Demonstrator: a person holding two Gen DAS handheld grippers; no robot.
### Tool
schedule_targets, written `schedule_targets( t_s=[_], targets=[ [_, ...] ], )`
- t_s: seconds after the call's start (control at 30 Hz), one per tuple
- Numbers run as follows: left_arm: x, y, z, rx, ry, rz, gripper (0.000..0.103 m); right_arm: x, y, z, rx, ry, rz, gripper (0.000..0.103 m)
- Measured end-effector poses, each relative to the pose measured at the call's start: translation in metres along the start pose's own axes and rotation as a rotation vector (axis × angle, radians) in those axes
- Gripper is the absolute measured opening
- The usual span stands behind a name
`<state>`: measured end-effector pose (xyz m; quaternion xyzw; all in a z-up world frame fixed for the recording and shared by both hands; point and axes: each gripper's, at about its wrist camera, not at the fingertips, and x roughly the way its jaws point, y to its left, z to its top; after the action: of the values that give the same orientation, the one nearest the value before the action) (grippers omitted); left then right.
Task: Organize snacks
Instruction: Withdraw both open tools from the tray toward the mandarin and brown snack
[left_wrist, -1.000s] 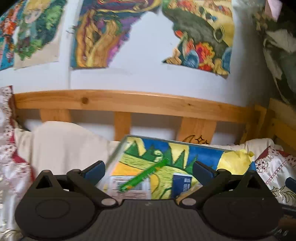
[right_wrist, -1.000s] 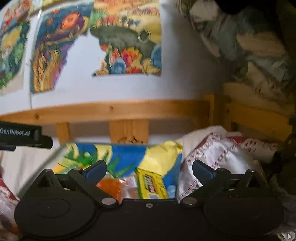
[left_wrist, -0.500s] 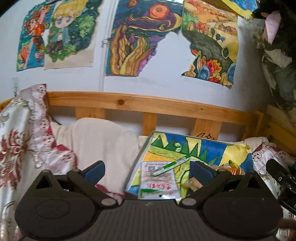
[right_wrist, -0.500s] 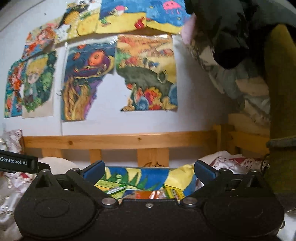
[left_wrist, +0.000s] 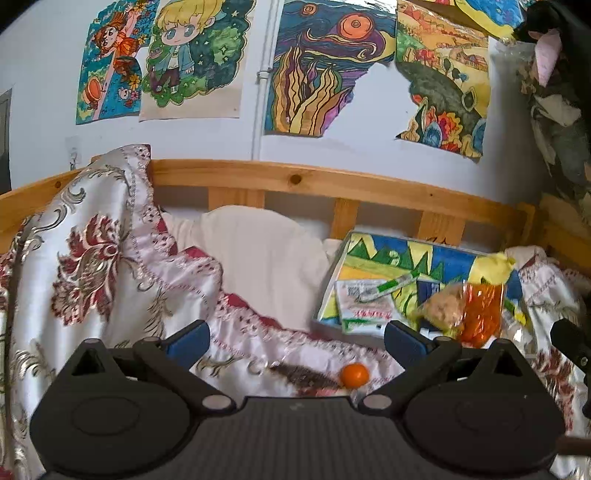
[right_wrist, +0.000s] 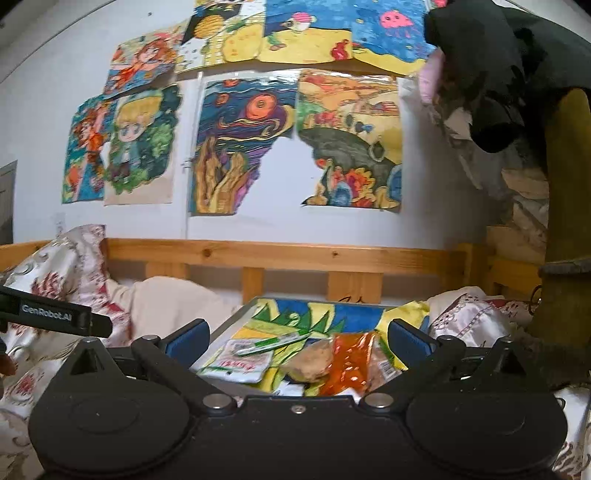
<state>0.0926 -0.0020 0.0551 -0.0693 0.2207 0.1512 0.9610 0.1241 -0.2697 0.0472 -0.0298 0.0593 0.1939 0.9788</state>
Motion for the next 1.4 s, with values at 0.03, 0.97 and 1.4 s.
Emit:
schedule_targets(
  t_s=[0.03,0.97,1.4],
  targets=[
    [-0.003,0.002,-0.003,0.011,0.001,-0.004,0.102,-0.004,0.004,-0.002,-0.004,0.008,0.005,0.102],
    [-0.047,0.026,-0.052,0.201,0.019,-0.012,0.103,-0.028,0.056,-0.044,-0.051,0.265,0.067,0.102],
    [-0.036,0.028,-0.059,0.226,0.078,0.032,0.103,-0.021,0.062,-0.051,-0.075,0.333,0.093,0.102]
  ],
)
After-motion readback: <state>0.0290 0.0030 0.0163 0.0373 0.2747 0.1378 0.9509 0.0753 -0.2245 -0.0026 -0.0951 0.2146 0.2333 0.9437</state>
